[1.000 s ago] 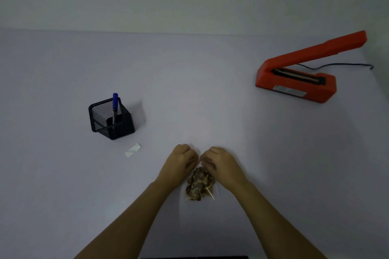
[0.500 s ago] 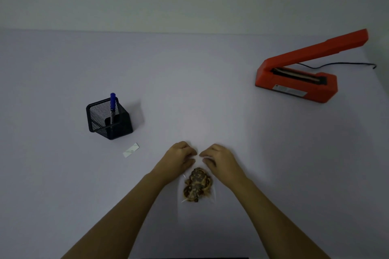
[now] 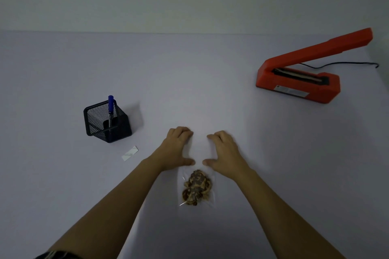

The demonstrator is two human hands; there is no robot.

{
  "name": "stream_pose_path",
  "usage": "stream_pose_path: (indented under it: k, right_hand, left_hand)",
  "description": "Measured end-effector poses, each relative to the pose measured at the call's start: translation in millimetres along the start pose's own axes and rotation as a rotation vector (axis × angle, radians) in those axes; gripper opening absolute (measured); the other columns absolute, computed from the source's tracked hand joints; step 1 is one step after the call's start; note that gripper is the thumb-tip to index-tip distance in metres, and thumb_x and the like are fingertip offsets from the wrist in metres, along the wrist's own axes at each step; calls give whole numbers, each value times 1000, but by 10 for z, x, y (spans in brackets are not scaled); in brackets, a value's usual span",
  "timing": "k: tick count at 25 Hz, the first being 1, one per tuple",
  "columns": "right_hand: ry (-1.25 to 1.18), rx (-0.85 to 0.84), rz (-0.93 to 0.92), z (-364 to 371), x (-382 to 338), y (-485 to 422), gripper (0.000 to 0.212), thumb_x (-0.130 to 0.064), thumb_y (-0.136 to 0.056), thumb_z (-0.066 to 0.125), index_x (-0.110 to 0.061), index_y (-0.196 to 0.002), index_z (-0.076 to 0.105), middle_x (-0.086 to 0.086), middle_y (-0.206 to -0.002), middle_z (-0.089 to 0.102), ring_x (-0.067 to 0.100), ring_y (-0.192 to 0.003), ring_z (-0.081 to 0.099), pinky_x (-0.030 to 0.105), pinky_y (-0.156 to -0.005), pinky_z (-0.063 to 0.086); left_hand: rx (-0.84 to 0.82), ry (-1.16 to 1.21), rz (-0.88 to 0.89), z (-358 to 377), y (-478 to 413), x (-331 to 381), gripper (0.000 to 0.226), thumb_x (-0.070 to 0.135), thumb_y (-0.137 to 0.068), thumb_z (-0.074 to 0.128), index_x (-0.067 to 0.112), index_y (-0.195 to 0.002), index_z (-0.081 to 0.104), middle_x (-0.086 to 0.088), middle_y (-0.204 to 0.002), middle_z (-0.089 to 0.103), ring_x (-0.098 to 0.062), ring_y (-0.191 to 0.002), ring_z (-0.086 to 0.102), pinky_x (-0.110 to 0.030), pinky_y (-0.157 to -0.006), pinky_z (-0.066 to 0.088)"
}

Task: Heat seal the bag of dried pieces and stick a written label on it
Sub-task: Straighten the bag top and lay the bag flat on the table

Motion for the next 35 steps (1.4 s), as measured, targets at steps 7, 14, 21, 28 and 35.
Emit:
stream_pose_path:
  k: [7, 14, 21, 28, 35]
  right_hand:
    - [-28, -79, -85, 66, 6, -55, 53, -23, -77, 70, -17, -125, 49, -1, -123, 45, 17, -117, 42, 39, -101, 37]
    - [88, -146, -27, -97, 2, -247, 91, -40, -64, 78, -22, -139, 29, -4, -138, 29, 16, -128, 29, 39, -102, 26]
    - [240, -189, -35, -166, -33, -403, 113, -47, -56, 81, -18, -144, 15, 0, -148, 17, 20, -136, 19, 39, -108, 19]
    - [284, -242, 22, -175, 8, -431, 133, -50, -57, 80, -13, -146, -12, 3, -154, -24, 23, -142, -12, 48, -114, 5]
    - [102, -35, -67, -90, 90, -141, 84, -45, -70, 73, -22, -138, 29, 0, -138, 32, 19, -127, 25, 37, -103, 21]
  left_hand:
    - [-52, 32, 120, 65, 38, 30, 63, 49, -73, 58, 11, -123, 52, -9, -117, 46, -21, -105, 39, -31, -93, 37]
    - [-104, 168, 17, -75, -223, 15, 54, 27, -82, 68, 13, -129, 45, -4, -127, 37, -14, -106, 42, -24, -92, 39]
    - [-86, 73, -40, -177, -445, -36, 61, 19, -79, 70, 13, -133, 42, -7, -134, 35, -23, -120, 35, -29, -101, 33]
    - [-141, -40, -126, -209, -541, -54, 96, 31, -73, 76, 13, -146, 15, -4, -155, 3, -30, -139, 6, -41, -112, 22]
    - [268, -63, 139, 9, -196, -15, 33, 2, -74, 69, 5, -104, 59, -15, -105, 54, -29, -94, 48, -45, -77, 49]
Point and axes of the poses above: each hand's wrist, its own y-axis away from the middle knuckle, its own z-axis out of the palm, x = y × z, the point moved 2 cm from there along -y, towards the middle knuckle
